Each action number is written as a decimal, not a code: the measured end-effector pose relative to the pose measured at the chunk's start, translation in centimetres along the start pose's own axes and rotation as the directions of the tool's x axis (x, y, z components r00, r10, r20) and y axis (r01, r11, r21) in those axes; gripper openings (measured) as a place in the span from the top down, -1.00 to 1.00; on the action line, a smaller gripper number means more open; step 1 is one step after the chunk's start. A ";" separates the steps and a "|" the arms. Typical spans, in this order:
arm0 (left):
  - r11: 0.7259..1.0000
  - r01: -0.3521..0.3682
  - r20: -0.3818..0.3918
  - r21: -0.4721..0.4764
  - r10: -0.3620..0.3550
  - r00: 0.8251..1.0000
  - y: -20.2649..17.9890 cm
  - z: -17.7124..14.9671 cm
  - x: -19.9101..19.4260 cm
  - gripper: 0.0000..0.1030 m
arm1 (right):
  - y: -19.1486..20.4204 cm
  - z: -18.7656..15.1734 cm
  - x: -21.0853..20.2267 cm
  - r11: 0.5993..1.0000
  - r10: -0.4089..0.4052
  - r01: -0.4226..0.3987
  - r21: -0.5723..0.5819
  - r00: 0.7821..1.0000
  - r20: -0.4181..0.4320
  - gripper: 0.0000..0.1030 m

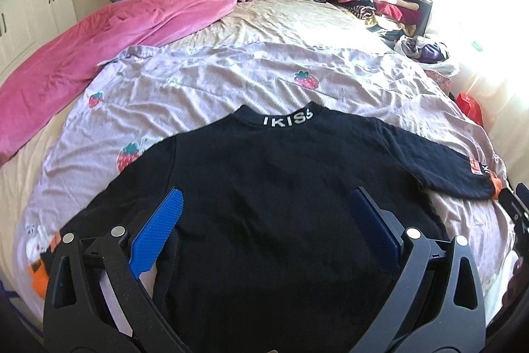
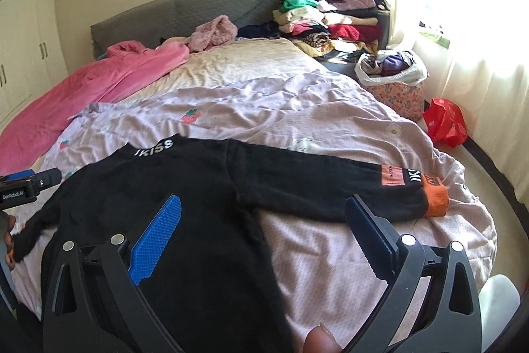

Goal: Fold small clothes

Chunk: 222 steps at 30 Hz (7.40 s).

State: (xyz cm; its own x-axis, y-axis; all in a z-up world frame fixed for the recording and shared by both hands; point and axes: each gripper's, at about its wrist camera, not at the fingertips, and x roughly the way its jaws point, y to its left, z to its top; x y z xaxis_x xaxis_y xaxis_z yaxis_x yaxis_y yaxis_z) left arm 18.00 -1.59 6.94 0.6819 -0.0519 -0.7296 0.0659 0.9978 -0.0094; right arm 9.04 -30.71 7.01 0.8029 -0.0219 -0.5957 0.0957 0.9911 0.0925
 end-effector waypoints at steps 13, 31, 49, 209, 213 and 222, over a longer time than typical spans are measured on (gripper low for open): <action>0.999 -0.012 0.009 -0.029 0.012 1.000 -0.1 4.4 2.1 -0.84 | -6.2 3.0 3.6 0.989 -0.121 0.122 0.078 0.992 -0.022 -0.92; 0.997 -0.029 -0.085 -0.073 0.022 0.996 -1.6 4.3 10.4 -0.84 | -16.3 4.3 8.1 0.955 -0.257 0.269 0.122 0.961 -0.107 -0.92; 0.999 0.032 -0.150 0.020 -0.028 0.988 -4.3 -0.3 15.4 -0.84 | -22.7 0.7 11.3 0.926 -0.269 0.315 0.209 0.938 -0.220 -0.91; 0.970 0.210 -0.170 -0.121 -0.228 0.959 7.7 -4.7 12.9 0.55 | 9.6 1.0 13.1 0.964 0.207 -0.236 -0.125 0.955 -0.212 0.37; 0.967 0.218 -0.168 -0.128 -0.238 0.957 8.0 -4.6 12.8 0.54 | 10.0 0.6 15.3 0.966 0.185 -0.222 -0.131 0.951 -0.248 0.37; 0.962 0.233 -0.166 -0.139 -0.255 0.953 7.9 -4.6 12.8 0.52 | 6.6 -2.0 20.6 0.987 0.132 -0.157 -0.042 0.927 -0.351 0.31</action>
State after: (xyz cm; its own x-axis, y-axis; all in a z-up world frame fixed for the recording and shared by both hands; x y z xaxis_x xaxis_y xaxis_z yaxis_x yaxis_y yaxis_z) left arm 23.92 5.80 -5.60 0.5121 -0.2965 -0.8061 0.1206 0.9541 -0.2743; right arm 25.02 -24.34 -6.19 0.5505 0.1570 -0.8200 -0.0566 0.9869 0.1510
